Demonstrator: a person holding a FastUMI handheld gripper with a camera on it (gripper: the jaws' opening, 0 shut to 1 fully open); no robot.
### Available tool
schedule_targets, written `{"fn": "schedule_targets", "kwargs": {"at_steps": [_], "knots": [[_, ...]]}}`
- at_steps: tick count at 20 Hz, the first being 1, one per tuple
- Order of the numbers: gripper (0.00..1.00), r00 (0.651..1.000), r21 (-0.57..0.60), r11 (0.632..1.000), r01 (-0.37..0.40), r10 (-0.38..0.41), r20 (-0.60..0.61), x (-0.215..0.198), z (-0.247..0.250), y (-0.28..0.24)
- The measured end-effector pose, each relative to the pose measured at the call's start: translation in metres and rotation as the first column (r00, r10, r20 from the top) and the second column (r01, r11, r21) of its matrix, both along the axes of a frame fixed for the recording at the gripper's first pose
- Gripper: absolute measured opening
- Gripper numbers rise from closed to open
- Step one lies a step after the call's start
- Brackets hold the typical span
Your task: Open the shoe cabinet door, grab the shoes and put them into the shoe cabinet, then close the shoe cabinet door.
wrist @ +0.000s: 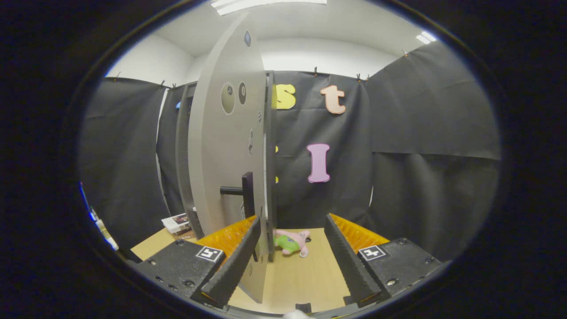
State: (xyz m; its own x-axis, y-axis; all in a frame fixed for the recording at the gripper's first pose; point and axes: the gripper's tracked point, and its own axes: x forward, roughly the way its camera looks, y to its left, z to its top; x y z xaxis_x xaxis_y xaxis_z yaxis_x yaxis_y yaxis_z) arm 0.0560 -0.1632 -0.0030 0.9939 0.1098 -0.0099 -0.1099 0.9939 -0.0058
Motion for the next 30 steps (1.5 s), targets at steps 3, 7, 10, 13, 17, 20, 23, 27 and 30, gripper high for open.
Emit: {"fn": "schedule_targets", "kwargs": {"at_steps": [3, 7, 10, 13, 17, 20, 23, 27, 30], "knots": [[0.97, 1.000, -0.003, 1.000, 0.003, -0.003, -0.001, -0.006, -0.002, 0.026], [0.97, 1.000, -0.010, 1.000, 0.007, -0.007, 0.006, -0.011, -0.004, 0.068], [0.97, 1.000, -0.003, 1.000, -0.017, 0.017, -0.004, -0.009, -0.006, 0.105], [0.97, 0.999, -0.039, 0.998, -0.047, 0.046, -0.009, -0.001, -0.009, 0.145], [0.97, 0.992, -0.049, 0.991, -0.124, 0.122, -0.044, 0.017, -0.023, 0.205], [1.00, 0.991, -0.052, 0.990, -0.127, 0.125, -0.048, 0.021, -0.024, 0.228], [1.00, 0.993, -0.053, 0.992, -0.118, 0.116, -0.032, 0.017, -0.020, 0.236], [1.00, 0.995, -0.040, 0.995, -0.091, 0.089, -0.036, 0.010, -0.018, 0.237], [1.00, 0.998, -0.033, 0.998, -0.062, 0.061, -0.028, 0.002, -0.013, 0.231]]}}
